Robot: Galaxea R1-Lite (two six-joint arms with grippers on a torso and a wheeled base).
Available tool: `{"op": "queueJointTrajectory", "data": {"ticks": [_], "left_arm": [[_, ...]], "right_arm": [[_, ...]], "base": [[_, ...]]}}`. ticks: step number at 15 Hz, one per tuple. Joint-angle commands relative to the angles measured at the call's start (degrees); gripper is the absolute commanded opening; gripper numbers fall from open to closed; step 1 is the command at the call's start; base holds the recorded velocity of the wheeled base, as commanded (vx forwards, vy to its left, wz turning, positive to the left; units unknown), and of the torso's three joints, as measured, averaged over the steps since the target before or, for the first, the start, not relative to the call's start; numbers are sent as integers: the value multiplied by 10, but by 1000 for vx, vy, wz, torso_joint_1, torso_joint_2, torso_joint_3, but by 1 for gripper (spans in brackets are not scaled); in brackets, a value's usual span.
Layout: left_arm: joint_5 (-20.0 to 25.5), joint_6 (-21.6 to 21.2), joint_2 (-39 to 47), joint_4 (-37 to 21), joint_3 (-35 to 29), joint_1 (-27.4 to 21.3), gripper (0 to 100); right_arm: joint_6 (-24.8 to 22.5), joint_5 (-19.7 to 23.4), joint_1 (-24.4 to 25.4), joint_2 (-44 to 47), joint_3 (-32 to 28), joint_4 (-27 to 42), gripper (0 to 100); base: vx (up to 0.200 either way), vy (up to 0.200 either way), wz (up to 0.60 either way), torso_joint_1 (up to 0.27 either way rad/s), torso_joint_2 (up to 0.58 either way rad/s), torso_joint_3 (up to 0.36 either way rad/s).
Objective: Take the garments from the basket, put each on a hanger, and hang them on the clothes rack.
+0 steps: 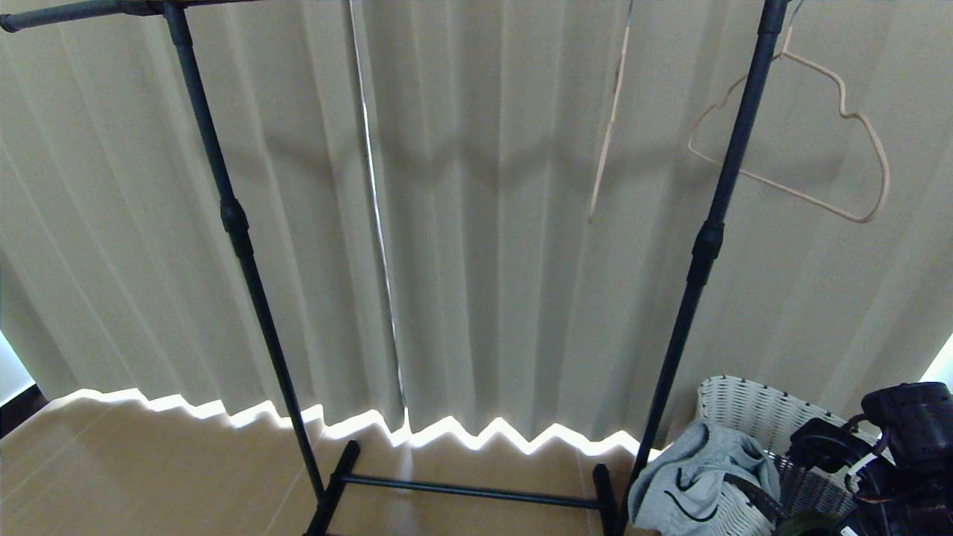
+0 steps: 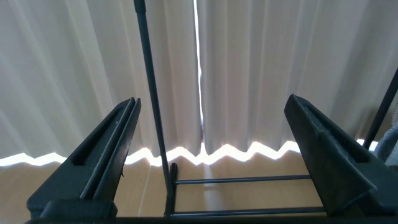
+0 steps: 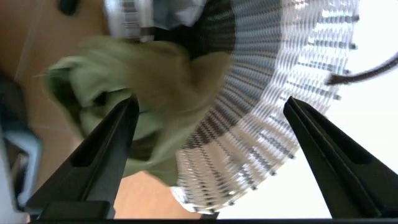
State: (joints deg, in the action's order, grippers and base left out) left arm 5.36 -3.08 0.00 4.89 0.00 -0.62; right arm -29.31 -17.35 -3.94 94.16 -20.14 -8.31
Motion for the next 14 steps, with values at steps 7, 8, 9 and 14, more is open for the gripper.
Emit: {"op": "queueJointTrajectory", "data": {"ticks": [7, 8, 9, 14], "left_arm": [[0, 0, 0, 0, 0, 0, 100], [0, 0, 0, 0, 0, 0, 100], [0, 0, 0, 0, 0, 0, 100], [0, 0, 0, 0, 0, 0, 100]], "right_arm": [[-6, 0, -12, 51, -6, -45, 0], [-6, 0, -12, 51, -7, -45, 0], [-5, 1, -12, 52, -6, -45, 0], [-4, 6, -3, -36, 34, -72, 0]], "base": [[0, 0, 0, 0, 0, 0], [0, 0, 0, 0, 0, 0], [0, 0, 0, 0, 0, 0], [0, 0, 0, 0, 0, 0]]}}
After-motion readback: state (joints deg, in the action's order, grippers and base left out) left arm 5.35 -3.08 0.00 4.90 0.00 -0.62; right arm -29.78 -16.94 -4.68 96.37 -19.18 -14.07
